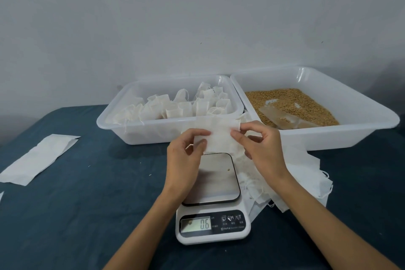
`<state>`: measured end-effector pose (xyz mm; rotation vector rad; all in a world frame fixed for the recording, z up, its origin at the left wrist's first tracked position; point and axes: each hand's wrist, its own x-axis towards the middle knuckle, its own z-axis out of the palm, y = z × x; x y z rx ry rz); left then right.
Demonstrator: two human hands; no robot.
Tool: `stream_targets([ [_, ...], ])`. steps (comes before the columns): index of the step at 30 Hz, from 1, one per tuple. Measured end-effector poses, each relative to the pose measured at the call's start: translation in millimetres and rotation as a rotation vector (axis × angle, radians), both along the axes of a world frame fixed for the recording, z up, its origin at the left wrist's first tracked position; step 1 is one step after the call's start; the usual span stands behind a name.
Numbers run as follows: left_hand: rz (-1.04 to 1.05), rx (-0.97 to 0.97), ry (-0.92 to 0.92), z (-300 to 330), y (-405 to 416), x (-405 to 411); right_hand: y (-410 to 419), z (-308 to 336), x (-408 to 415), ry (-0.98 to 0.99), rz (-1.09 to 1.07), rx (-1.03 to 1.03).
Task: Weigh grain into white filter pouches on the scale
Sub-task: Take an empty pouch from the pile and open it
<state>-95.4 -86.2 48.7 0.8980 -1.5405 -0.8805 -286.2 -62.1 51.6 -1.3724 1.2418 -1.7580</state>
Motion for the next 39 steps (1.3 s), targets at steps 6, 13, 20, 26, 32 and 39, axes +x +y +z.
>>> stream_targets([
  [6,-0.075,-0.01,-0.012,2,3,-3,2,3,-1,-0.039,0.064,0.004],
  [13,-0.059,0.029,0.089,5,1,0,1,2,0,-0.027,0.048,0.005],
  [20,-0.054,0.064,0.138,5,-1,1,2,2,3,0.115,0.251,0.073],
  [26,-0.039,0.148,0.219,4,-3,2,5,5,2,0.08,0.228,0.044],
  [32,-0.083,0.268,0.265,4,-7,5,12,6,8,0.298,0.125,-0.076],
  [39,-0.123,0.319,0.312,6,-8,4,15,11,7,0.288,0.076,-0.121],
])
